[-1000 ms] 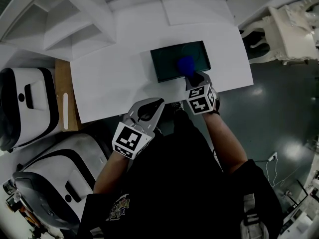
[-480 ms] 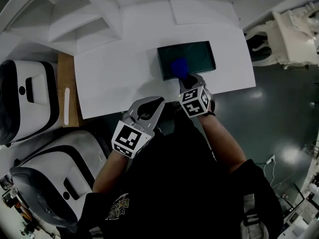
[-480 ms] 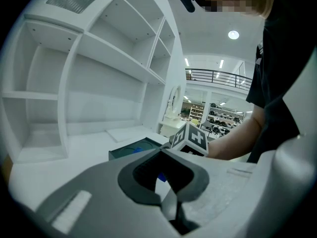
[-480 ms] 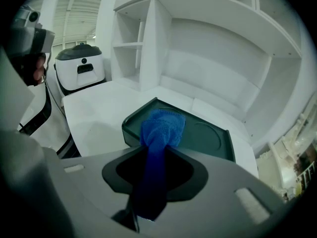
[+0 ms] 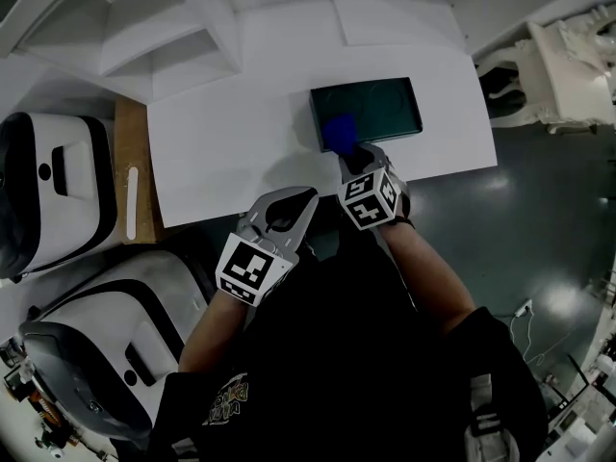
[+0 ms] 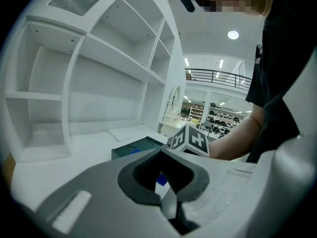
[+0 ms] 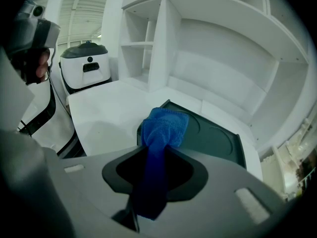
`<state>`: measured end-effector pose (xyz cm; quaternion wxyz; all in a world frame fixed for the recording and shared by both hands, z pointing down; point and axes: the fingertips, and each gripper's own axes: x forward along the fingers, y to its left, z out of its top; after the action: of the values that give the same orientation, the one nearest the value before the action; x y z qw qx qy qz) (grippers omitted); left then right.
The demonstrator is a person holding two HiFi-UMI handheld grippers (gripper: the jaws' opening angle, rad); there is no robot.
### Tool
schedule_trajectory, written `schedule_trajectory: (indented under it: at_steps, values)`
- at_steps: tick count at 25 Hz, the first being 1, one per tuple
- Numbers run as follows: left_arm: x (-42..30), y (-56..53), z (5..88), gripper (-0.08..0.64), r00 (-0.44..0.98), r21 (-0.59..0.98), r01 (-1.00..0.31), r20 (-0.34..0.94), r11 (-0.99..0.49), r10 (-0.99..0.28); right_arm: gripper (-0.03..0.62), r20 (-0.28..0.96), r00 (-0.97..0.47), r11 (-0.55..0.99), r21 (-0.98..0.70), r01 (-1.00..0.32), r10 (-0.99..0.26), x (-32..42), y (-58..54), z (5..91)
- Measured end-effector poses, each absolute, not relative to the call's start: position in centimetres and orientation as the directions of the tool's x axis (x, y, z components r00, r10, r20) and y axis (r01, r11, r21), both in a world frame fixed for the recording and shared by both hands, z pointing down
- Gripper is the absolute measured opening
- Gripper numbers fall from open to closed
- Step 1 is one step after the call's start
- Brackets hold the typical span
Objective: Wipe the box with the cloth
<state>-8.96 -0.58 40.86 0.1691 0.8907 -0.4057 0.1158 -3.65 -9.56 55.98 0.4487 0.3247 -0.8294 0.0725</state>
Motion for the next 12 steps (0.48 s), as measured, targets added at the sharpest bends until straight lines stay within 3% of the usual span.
schedule_trajectory:
  at_steps: [12]
  values:
    - [-10.00, -0.03, 41.18, 0.002, 0.655, 0.227, -0.753, 0.350, -0.618, -0.670, 0.127, 0.794, -0.384, 0.774, 0.164, -0.612, -0.472, -4.68, -8.78, 56.28]
